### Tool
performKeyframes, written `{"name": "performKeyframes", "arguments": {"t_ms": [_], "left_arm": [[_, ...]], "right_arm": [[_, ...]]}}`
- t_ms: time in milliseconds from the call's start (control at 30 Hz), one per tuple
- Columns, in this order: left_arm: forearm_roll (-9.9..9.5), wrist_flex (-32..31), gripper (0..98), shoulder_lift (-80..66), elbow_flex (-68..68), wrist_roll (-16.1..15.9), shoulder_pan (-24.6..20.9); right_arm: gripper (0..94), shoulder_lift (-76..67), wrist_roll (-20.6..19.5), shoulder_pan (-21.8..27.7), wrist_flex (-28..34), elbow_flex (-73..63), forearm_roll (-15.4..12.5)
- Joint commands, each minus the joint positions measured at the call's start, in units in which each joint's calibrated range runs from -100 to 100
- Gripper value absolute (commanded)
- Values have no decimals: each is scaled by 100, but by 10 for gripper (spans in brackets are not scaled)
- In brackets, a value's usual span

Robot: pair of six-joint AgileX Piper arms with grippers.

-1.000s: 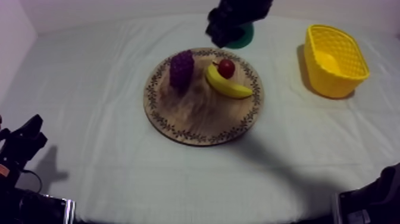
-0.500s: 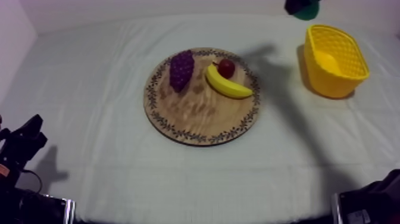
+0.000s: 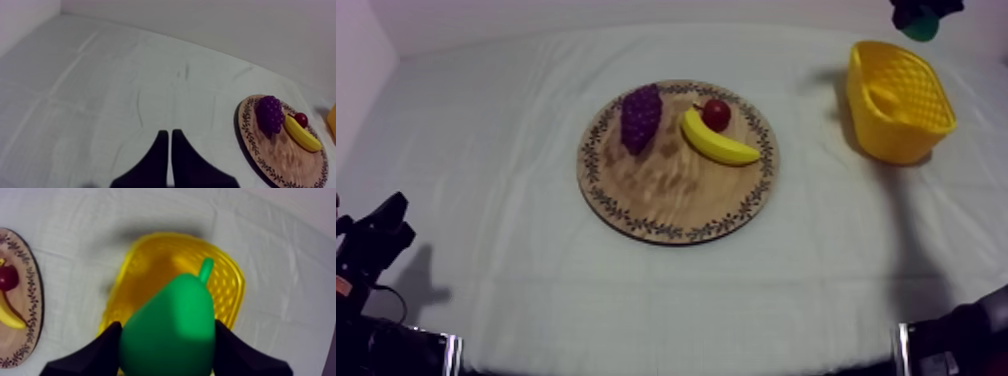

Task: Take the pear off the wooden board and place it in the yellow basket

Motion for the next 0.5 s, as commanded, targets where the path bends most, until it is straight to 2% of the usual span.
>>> {"name": "performKeyframes", "arguments": {"t_ms": [0,233,467], "left_arm": [[-3,1,1,2,-2,2,1],[-3,1,1,2,-2,2,1],[-3,1,1,2,-2,2,1]], "right_arm": [[384,180,7,90,-107,40,-23],[409,870,34,282,-499,232,9],[600,1416,171,378,-644,221,-25]]}}
